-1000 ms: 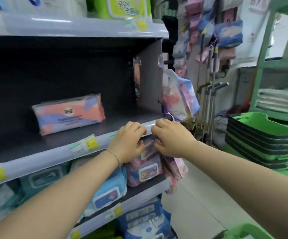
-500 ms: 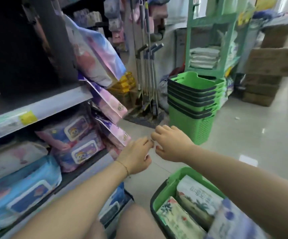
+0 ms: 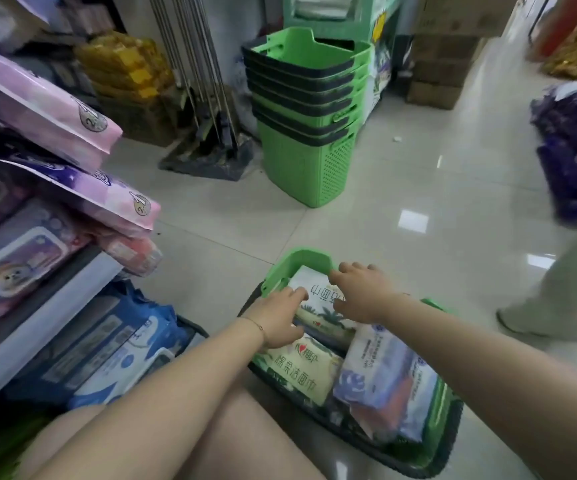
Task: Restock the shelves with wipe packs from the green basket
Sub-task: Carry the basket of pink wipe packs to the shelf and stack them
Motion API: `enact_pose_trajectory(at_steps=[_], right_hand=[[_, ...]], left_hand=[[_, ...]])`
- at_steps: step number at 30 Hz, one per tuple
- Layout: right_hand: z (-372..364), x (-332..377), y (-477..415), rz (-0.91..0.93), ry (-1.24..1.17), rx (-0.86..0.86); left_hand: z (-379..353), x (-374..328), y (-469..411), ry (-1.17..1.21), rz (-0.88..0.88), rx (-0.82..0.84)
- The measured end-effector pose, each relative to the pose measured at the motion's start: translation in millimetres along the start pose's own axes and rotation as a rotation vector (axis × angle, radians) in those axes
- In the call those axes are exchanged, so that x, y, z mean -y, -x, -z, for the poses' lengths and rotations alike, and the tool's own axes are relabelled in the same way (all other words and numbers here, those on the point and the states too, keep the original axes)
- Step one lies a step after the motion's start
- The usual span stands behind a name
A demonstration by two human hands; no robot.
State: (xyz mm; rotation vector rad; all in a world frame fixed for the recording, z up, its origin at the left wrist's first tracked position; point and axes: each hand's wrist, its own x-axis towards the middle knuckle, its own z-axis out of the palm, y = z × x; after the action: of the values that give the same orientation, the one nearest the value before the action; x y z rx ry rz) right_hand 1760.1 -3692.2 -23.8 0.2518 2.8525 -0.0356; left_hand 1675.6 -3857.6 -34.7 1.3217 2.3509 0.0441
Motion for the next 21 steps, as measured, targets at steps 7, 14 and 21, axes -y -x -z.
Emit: enact_pose_trajectory(at_steps=[7,14,21], right_hand=[[-36.7,-21.7,6.4,-0.289,-0.062,0.326],[-50.9,-17.5,14.7,-0.520,-0.164,0.339],[-40.5,-8.5,20.4,-0.498,-0.136,0.108]], left_hand=[[-23.8,-19.2,-9.6,0.085,-0.009,0.200],[-14.9,-8.2,-0.1,0.160,0.044,0.162],[-6.4,0.9,16.9,0.299,0.108,0.125]])
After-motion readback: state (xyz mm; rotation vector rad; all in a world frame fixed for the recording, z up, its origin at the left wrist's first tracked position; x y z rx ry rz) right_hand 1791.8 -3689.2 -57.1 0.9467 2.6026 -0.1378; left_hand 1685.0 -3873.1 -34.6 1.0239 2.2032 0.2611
